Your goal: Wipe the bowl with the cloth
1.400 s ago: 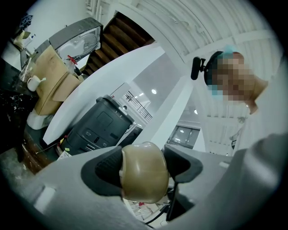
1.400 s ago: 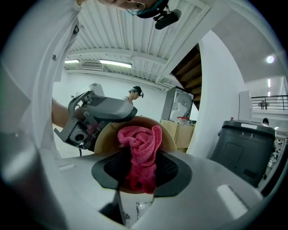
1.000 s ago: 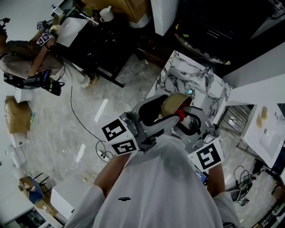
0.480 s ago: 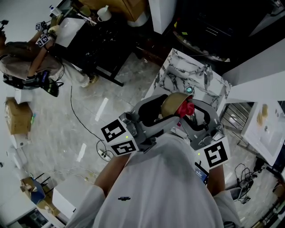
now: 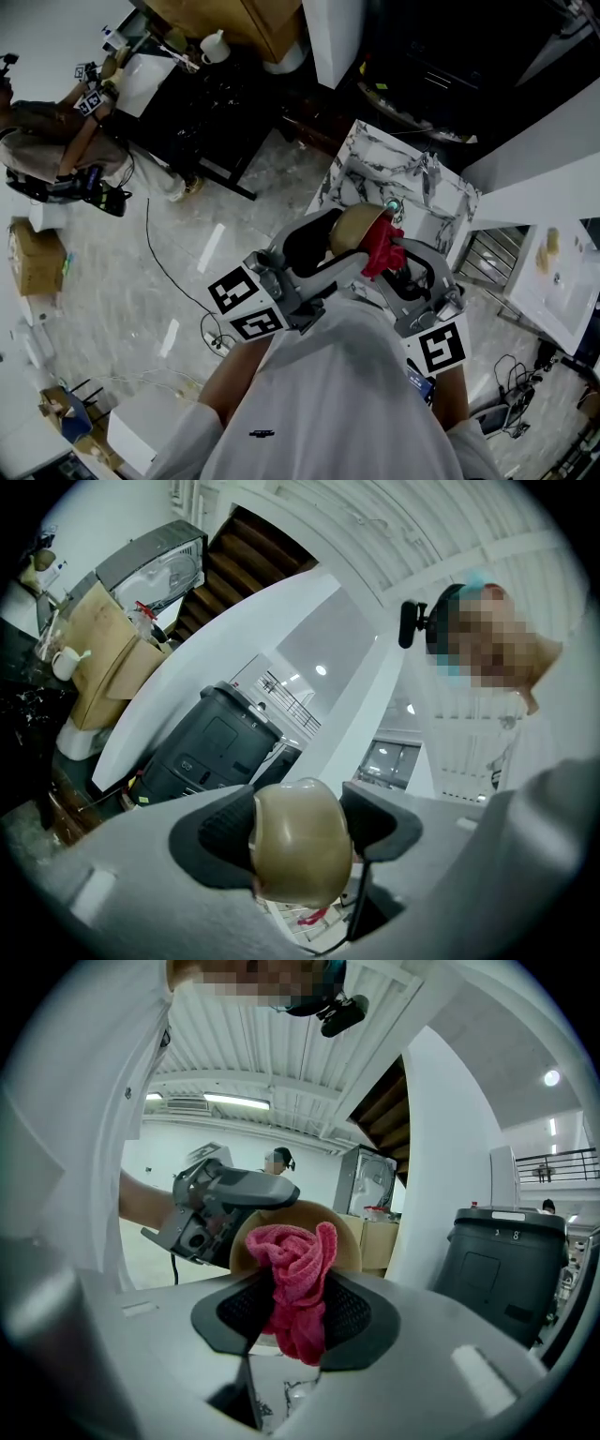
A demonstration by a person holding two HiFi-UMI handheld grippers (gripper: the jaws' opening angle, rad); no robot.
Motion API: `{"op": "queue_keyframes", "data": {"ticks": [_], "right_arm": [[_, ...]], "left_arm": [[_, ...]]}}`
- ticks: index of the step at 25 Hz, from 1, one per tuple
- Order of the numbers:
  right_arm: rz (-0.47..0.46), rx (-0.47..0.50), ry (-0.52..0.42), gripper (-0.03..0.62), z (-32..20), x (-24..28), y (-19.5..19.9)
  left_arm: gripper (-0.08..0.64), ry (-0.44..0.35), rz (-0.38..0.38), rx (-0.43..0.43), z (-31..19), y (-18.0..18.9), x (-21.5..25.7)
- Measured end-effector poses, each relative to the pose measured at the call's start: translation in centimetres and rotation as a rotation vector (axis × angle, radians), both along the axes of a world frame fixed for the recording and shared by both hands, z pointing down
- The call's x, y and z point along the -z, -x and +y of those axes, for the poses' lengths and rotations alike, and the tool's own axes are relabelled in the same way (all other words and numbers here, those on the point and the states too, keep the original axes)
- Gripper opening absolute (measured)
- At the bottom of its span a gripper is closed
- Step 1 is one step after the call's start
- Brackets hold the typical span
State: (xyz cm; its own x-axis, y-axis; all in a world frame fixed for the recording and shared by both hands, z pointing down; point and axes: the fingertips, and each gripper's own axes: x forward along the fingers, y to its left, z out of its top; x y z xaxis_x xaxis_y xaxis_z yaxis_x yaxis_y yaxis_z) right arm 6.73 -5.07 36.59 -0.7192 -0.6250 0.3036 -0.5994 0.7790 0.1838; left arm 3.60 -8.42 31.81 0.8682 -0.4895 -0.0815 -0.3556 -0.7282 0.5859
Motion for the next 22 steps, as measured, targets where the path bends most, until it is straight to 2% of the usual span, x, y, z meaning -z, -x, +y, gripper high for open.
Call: {"op": "queue_keyframes", "data": {"ticks": [2, 4, 8, 10, 22], "right_arm": [[0.024, 0.034, 0.006, 0.144, 0.7, -0.3, 0.5], [0.003, 0.054, 0.006, 0.144, 1.0, -0.1, 1.2], [-0.152, 0.048, 0.014, 0.144, 0.4, 1.5, 1.9], [-0.197, 0.047, 0.007, 0.143, 0.1, 2.0, 2.1], [-0.087, 0.13, -0.105, 0.144, -0.3, 1.9, 2.6]], "left_arm": [[0.304, 0.002, 0.002, 0.019, -0.6, 0.0, -0.1], [0.304, 0.005, -0.009, 0.028, -1.0, -0.1, -0.4], [0.304, 0.025, -0.008, 0.016, -0.9, -0.1, -0.9], [0.304, 0.032, 0.0, 0.007, -0.6, -0.1, -1.0], [0.302, 0.062, 0.03, 0.005, 0.5, 1.2, -1.3]]}}
